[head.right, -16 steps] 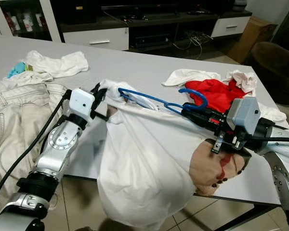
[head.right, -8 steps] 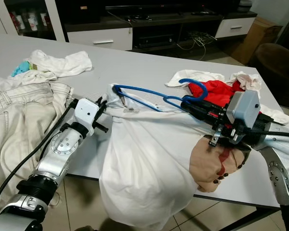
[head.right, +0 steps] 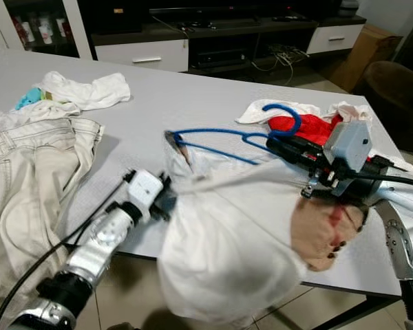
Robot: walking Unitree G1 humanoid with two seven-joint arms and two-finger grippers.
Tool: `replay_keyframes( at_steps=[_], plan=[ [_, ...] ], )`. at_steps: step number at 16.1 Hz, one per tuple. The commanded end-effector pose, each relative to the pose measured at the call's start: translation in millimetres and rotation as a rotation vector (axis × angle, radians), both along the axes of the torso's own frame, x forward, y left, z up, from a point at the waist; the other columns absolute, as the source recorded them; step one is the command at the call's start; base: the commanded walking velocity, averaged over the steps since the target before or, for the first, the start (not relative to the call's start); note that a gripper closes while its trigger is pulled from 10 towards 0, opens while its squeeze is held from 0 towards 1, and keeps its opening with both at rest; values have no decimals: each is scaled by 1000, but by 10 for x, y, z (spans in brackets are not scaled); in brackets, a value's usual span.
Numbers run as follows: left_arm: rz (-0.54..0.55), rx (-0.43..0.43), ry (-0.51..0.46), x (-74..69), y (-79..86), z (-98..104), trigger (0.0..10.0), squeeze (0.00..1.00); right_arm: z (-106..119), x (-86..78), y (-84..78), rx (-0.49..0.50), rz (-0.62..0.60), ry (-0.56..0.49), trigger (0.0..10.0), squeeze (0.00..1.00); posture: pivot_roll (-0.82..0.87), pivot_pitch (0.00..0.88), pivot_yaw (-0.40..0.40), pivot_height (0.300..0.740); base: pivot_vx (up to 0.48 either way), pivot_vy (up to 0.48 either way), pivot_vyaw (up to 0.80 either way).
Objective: Hang hanger
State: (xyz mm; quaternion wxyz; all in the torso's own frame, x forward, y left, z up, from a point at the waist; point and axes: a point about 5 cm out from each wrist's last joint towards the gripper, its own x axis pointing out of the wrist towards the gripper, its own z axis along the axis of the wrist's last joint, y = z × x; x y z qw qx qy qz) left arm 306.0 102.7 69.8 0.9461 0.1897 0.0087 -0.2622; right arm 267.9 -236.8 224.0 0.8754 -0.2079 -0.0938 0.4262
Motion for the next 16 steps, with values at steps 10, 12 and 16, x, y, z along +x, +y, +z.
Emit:
replay_keyframes(
  at_steps=[10,12,16],
  plan=[
    [167,169,-30,203,529,77,0,0,7,-60,-64,-43,69,64,0,0,-8,0,-40,740,0,0,0],
    [228,196,-48,287,692,165,0,0,-29,-65,-56,-23,90,105,0,0,-2,0,-42,740,0,0,0],
    [366,196,-137,410,997,395,0,0,-145,-100,-88,-95,117,182,0,0,3,0,-47,740,0,0,0]
  ],
)
